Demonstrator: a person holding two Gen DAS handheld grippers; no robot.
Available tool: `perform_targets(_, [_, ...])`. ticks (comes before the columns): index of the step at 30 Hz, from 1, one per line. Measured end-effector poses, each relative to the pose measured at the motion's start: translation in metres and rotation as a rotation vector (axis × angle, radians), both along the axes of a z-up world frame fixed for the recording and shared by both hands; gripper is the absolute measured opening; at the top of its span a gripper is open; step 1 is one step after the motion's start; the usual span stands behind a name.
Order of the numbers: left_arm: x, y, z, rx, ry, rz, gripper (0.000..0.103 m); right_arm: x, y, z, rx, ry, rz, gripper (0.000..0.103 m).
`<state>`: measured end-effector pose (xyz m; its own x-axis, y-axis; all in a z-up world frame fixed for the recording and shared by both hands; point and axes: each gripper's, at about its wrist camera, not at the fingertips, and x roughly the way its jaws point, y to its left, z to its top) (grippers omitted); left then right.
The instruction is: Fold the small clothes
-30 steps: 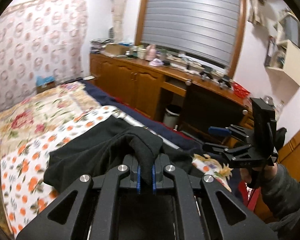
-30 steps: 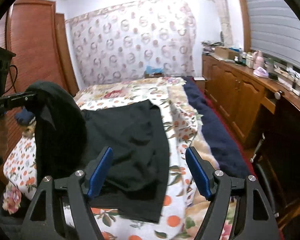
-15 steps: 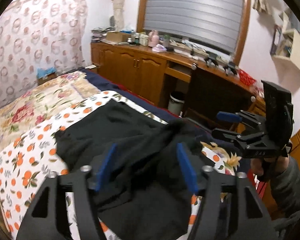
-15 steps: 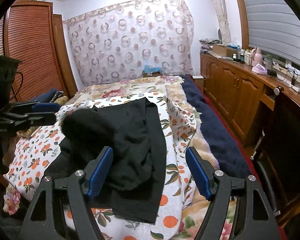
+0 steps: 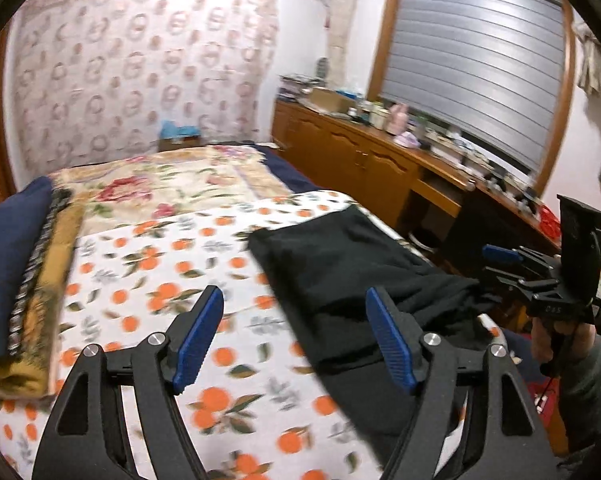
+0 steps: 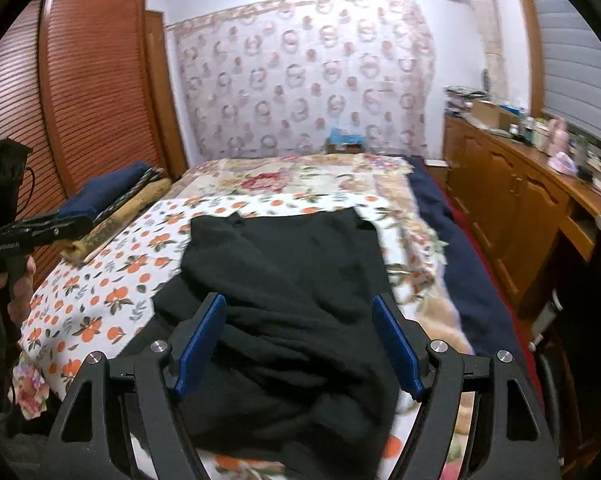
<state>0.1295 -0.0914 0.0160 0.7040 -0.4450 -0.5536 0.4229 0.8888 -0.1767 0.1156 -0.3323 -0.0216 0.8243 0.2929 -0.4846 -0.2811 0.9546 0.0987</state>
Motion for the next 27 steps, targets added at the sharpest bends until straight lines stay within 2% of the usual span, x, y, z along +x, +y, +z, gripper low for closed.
perform_targets(5, [-0.004, 0.025, -0.008, -0.008, 0.016, 0.054, 0.075, 0.025, 0.035, -0.006, -0.025, 0.042, 0.144, 0.077])
perform_targets(10, [-0.007, 0.035, -0.016, 0.005, 0.019, 0.072, 0.075, 0.049, 0.076, -0.012, -0.101, 0.103, 0.288, 0.077])
perform_targets(13, [-0.009, 0.038, -0.018, 0.0, 0.023, 0.07, 0.075, 0.062, 0.095, -0.017, -0.135, 0.14, 0.363, 0.073])
perform_targets(15, [-0.009, 0.039, -0.019, -0.006, 0.023, 0.069, 0.075, 0.073, 0.104, -0.022, -0.148, 0.174, 0.398, 0.068])
perform_targets(20, [-0.01, 0.04, -0.022, -0.023, 0.023, 0.063, 0.075, 0.099, 0.115, -0.039, -0.208, 0.259, 0.434, 0.067])
perform_targets(22, [-0.01, 0.039, -0.022, -0.023, 0.026, 0.062, 0.075, 0.108, 0.113, -0.046, -0.237, 0.279, 0.422, 0.058])
perform_targets(25, [-0.011, 0.039, -0.025, -0.029, 0.032, 0.063, 0.075, 0.115, 0.104, -0.049, -0.262, 0.271, 0.399, 0.027])
perform_targets(26, [-0.011, 0.039, -0.026, -0.033, 0.033, 0.063, 0.075, 0.115, 0.098, -0.046, -0.257, 0.251, 0.389, 0.01])
perform_targets(27, [-0.011, 0.04, -0.025, -0.034, 0.031, 0.068, 0.075, 0.114, 0.093, -0.042, -0.24, 0.232, 0.383, 0.008])
